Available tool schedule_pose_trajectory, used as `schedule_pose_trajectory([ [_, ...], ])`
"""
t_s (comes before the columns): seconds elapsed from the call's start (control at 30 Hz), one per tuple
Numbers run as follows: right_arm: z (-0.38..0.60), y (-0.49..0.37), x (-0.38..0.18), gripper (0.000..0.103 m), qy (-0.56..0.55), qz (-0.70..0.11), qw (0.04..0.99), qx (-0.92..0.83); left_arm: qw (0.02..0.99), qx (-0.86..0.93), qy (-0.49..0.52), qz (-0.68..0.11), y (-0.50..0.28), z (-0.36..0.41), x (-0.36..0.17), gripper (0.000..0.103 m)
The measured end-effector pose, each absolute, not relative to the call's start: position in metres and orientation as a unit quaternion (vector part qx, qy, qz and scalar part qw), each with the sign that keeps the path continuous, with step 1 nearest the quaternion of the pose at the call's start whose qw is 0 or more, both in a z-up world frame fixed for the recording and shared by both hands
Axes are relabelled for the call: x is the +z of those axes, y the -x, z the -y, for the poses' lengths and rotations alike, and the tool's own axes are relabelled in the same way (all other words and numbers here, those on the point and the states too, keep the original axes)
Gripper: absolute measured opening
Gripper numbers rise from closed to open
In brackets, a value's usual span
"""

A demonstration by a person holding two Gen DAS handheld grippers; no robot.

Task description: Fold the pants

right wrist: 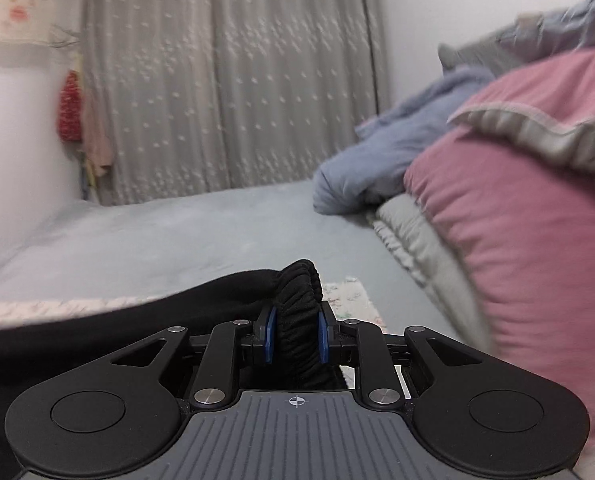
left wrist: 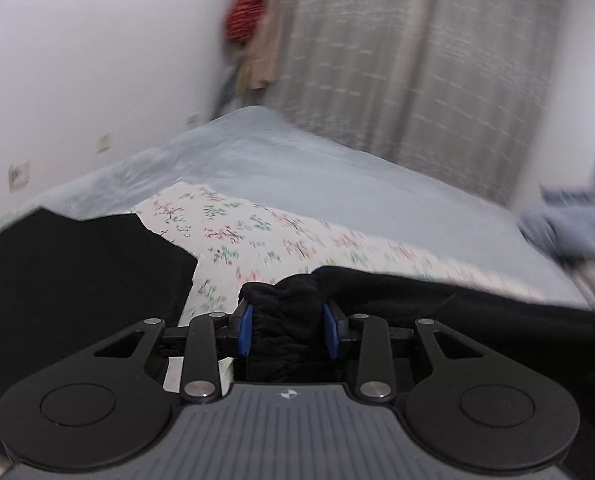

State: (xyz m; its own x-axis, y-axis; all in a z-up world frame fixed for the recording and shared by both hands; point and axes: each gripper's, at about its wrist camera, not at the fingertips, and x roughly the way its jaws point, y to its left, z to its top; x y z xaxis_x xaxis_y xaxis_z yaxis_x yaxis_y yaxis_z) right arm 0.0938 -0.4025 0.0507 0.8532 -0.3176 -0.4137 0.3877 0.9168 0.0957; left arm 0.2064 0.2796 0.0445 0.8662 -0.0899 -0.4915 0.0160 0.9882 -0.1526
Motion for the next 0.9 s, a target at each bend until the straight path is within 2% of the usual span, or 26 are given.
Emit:
schedule_pose_trajectory([
  [0.07, 0.403, -0.05, 0.039, 0.019, -0.091, -0.218, 0.956, -0.172, 0.962, -0.057, 0.011, -0.268, -0.182, -0.278, 0.029, 0.045],
  [0.17, 0.407, 0.003, -0.002, 0.019, -0.108, -0.277, 0.94, -0.169, 0.941, -0.104, -0.011, -0.321, -0.16, -0.283, -0.001, 0.052],
  [0.2, 0.405, 0.016, -0.017, 0.019, -0.111, -0.297, 0.934, -0.166, 0.935, -0.109, -0.012, -0.338, -0.157, -0.287, -0.009, 0.061],
  [0.23, 0.403, 0.026, -0.032, 0.019, -0.114, -0.316, 0.928, -0.159, 0.93, -0.104, -0.014, -0.353, -0.153, -0.29, -0.015, 0.078],
  [0.3, 0.396, 0.039, -0.052, 0.02, -0.123, -0.338, 0.921, -0.152, 0.931, -0.071, -0.013, -0.357, -0.147, -0.299, -0.016, 0.096],
  [0.37, 0.392, 0.046, -0.055, 0.024, -0.135, -0.327, 0.92, -0.168, 0.933, -0.076, 0.005, -0.353, -0.138, -0.305, -0.009, 0.096],
  [0.43, 0.393, 0.048, -0.047, 0.04, -0.151, -0.319, 0.917, -0.186, 0.939, -0.067, 0.016, -0.336, -0.128, -0.308, 0.003, 0.096],
  [0.47, 0.393, 0.049, -0.042, 0.043, -0.149, -0.316, 0.917, -0.195, 0.942, -0.062, 0.025, -0.329, -0.124, -0.311, 0.008, 0.096],
  [0.53, 0.39, 0.053, -0.035, 0.065, -0.138, -0.315, 0.913, -0.217, 0.944, -0.057, 0.061, -0.321, -0.118, -0.32, 0.017, 0.096],
  [0.6, 0.388, 0.064, -0.032, 0.076, -0.145, -0.313, 0.907, -0.241, 0.941, -0.052, 0.103, -0.317, -0.113, -0.325, 0.02, 0.096],
  [0.73, 0.388, 0.087, -0.036, 0.079, -0.221, -0.295, 0.891, -0.265, 0.927, -0.073, 0.168, -0.326, -0.11, -0.325, 0.022, 0.096],
  [0.9, 0.395, 0.117, -0.046, 0.079, -0.39, -0.246, 0.853, -0.245, 0.906, -0.062, 0.181, -0.377, -0.125, -0.305, 0.012, 0.1],
])
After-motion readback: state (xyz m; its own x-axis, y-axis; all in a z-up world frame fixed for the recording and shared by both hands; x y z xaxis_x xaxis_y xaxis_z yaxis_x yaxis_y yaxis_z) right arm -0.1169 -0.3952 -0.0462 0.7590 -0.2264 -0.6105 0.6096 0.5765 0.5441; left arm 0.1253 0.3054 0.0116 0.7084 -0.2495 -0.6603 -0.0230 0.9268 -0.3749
